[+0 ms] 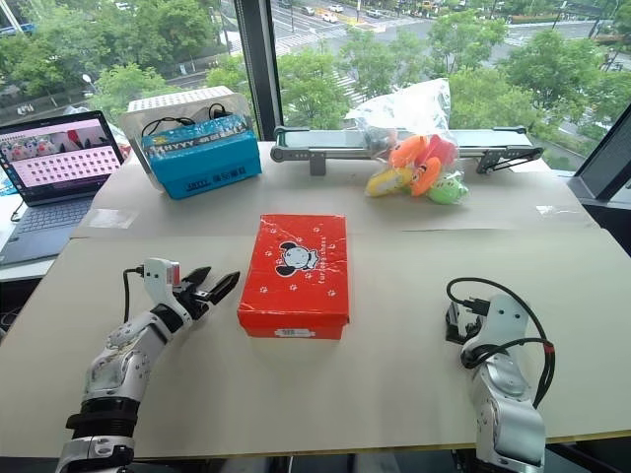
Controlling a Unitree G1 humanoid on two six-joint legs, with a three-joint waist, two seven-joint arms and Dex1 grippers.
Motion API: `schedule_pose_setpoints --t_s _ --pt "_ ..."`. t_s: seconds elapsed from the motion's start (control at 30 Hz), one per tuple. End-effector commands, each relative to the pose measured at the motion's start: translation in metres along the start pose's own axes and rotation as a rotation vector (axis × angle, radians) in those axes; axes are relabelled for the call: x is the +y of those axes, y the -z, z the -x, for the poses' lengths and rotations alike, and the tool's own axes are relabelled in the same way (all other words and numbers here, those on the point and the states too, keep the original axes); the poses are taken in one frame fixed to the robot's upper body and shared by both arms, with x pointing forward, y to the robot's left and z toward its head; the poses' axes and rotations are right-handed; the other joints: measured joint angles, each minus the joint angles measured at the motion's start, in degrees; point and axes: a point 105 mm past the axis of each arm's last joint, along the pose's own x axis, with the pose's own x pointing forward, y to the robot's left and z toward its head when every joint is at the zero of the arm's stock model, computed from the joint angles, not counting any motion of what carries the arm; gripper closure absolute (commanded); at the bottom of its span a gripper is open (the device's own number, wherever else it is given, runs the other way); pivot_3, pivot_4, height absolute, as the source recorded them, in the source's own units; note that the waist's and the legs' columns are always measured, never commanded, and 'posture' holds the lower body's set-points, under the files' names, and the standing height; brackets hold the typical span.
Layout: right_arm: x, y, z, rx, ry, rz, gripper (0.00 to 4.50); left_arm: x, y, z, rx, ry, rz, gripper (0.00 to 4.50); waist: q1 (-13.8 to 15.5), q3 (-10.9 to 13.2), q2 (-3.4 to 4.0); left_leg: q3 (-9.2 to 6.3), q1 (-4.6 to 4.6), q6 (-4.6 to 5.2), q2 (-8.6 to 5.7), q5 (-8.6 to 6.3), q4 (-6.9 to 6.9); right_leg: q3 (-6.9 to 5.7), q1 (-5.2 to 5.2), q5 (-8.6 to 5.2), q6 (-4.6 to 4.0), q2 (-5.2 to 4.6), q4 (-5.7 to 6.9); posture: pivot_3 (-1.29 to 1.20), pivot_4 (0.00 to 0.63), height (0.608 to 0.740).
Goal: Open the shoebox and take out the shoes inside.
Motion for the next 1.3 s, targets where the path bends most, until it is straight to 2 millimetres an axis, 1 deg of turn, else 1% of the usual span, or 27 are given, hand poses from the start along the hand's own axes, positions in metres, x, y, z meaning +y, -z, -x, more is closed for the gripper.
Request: schedule_pose_setpoints --t_s 0.03,0.1,0.13,0.23,0.3,0.33,0.4,0.43,0.5,0.57,0.6,0.63,0.73,0.8,0.9,0.97,1.07,1.2,1.3 --pt "0.002 -0.009 0.001 -0.040 -0.009 0.014 0.00 -0.001 -0.006 -0.001 0.000 -0.003 -0.042 0.03 -0.02 0.00 0.00 0.00 0.00 0.00 0.00 0.00 0.00 0.00 0.00 0.00 0.00 0.00 0.00 0.00 0.150 0.740" --pt "0.004 -0.009 0.000 -0.040 -0.012 0.014 0.00 0.001 0.000 -0.002 0.043 -0.004 -0.078 0.03 -0.04 0.00 0.00 0.00 0.01 0.00 0.00 0.00 0.00 0.00 0.00 0.00 0.00 0.00 0.00 0.00 0.150 0.740" --pt "0.004 -0.010 0.000 -0.040 -0.013 0.015 0.00 0.000 -0.001 -0.002 0.046 0.007 -0.080 0.03 -0.05 0.00 0.00 0.00 0.02 0.00 0.00 0.00 0.00 0.00 0.01 0.00 0.00 0.00 0.01 0.00 0.150 0.740" --pt "0.008 -0.013 -0.001 -0.035 -0.048 0.042 0.00 -0.020 -0.021 0.000 0.036 0.173 -0.100 0.03 -0.14 0.00 0.00 0.00 0.03 0.00 0.01 0.00 0.00 0.00 0.00 0.00 -0.01 0.01 0.04 0.00 0.150 0.740" --pt "0.012 -0.020 0.000 -0.047 -0.098 0.042 0.00 -0.033 -0.036 0.004 0.046 0.283 -0.089 0.03 -0.20 0.01 0.00 0.00 0.01 0.00 0.02 0.00 0.00 0.00 -0.04 -0.01 -0.02 0.01 0.04 0.00 0.150 0.740" --pt "0.013 -0.025 0.001 -0.053 -0.123 0.046 0.00 -0.045 -0.043 0.011 0.073 0.377 -0.093 0.03 -0.23 0.02 -0.01 0.00 0.01 0.00 0.02 0.00 0.00 0.02 -0.04 -0.01 -0.02 0.01 0.04 0.00 0.150 0.740" --pt "0.015 -0.037 0.003 -0.053 -0.210 0.096 0.00 -0.065 -0.057 0.033 0.167 0.572 -0.157 0.03 -0.34 0.07 -0.04 0.01 -0.06 0.00 0.04 0.00 -0.01 0.03 -0.12 -0.01 -0.02 0.02 0.02 0.00 0.150 0.740" --pt "0.015 -0.042 0.005 -0.046 -0.249 0.121 0.00 -0.070 -0.062 0.042 0.209 0.625 -0.182 0.03 -0.38 0.09 -0.03 0.01 -0.12 0.00 0.03 0.00 -0.04 0.08 -0.23 -0.02 -0.04 0.03 0.03 0.00 0.150 0.740" --pt "0.016 -0.046 0.008 -0.017 -0.319 0.160 0.00 -0.074 -0.063 0.055 0.284 0.691 -0.229 0.03 -0.27 0.09 0.02 0.03 -0.18 0.01 0.01 -0.01 -0.12 0.27 -0.40 -0.04 -0.05 0.02 0.03 0.00 0.150 0.740" --pt "0.016 -0.047 0.012 0.011 -0.377 0.213 0.00 -0.072 -0.062 0.061 0.325 0.699 -0.260 0.03 -0.17 0.08 0.02 0.08 -0.08 0.07 -0.02 -0.04 -0.17 0.43 -0.38 -0.12 -0.07 0.01 0.04 0.00 0.150 0.740" --pt "0.017 -0.048 0.015 0.023 -0.412 0.234 0.00 -0.069 -0.064 0.062 0.329 0.691 -0.265 0.03 -0.15 0.09 0.01 0.16 -0.06 0.08 -0.03 -0.05 -0.18 0.44 -0.35 -0.27 -0.28 0.02 0.02 0.00 0.150 0.740" --pt "0.019 -0.050 0.018 0.034 -0.453 0.257 0.00 -0.067 -0.066 0.064 0.330 0.685 -0.266 0.03 -0.13 0.10 -0.01 0.23 -0.06 0.07 -0.02 -0.05 -0.18 0.44 -0.36 -0.28 -0.28 0.02 0.02 0.00 0.150 0.740" --pt "0.029 -0.051 0.033 0.079 -0.621 0.370 0.00 -0.053 -0.074 0.068 0.326 0.648 -0.302 0.03 -0.08 0.18 -0.14 0.33 -0.11 0.07 0.01 -0.05 -0.15 0.43 -0.42 -0.28 -0.29 0.07 0.06 0.00 0.150 0.740" --pt "0.034 -0.050 0.039 0.104 -0.693 0.413 0.00 -0.047 -0.078 0.070 0.319 0.637 -0.313 0.03 -0.13 0.20 -0.19 0.34 -0.12 0.07 0.02 -0.05 -0.15 0.46 -0.45 -0.29 -0.30 0.11 0.06 0.00 0.150 0.740" --pt "0.047 -0.047 0.051 0.138 -0.844 0.472 0.00 -0.039 -0.082 0.073 0.274 0.621 -0.370 0.03 -0.19 0.21 -0.21 0.36 -0.10 0.07 0.07 -0.05 -0.14 0.50 -0.46 -0.29 -0.31 0.16 0.07 0.00 0.150 0.740" --pt "0.052 -0.037 0.055 0.167 -0.918 0.564 0.00 -0.036 -0.081 0.076 0.243 0.622 -0.421 0.03 -0.14 0.22 -0.21 0.37 -0.10 0.07 0.07 -0.05 -0.15 0.50 -0.46 -0.29 -0.31 0.16 0.06 0.00 0.150 0.740" --pt "0.058 -0.012 0.057 0.217 -1.014 0.701 0.00 -0.029 -0.075 0.078 0.262 0.610 -0.402 0.03 -0.02 0.24 -0.32 0.47 -0.14 0.06 0.06 -0.06 -0.15 0.54 -0.51 -0.30 -0.31 0.14 0.02 0.00 0.150 0.740" --pt "0.069 0.003 0.057 0.204 -1.099 0.717 0.00 -0.032 -0.075 0.077 0.258 0.619 -0.401 0.03 0.06 0.29 -0.53 0.51 -0.24 0.05 0.05 -0.06 -0.08 0.56 -0.60 -0.29 -0.30 0.13 0.03 0.00 0.150 0.740" --pt "0.079 0.007 0.054 0.175 -1.137 0.705 0.00 -0.034 -0.074 0.077 0.265 0.627 -0.400 0.03 -0.30 0.26 -0.81 0.58 -0.19 0.05 0.11 -0.06 -0.04 0.62 -0.59 -0.28 -0.30 0.17 0.08 0.00 0.150 0.740"
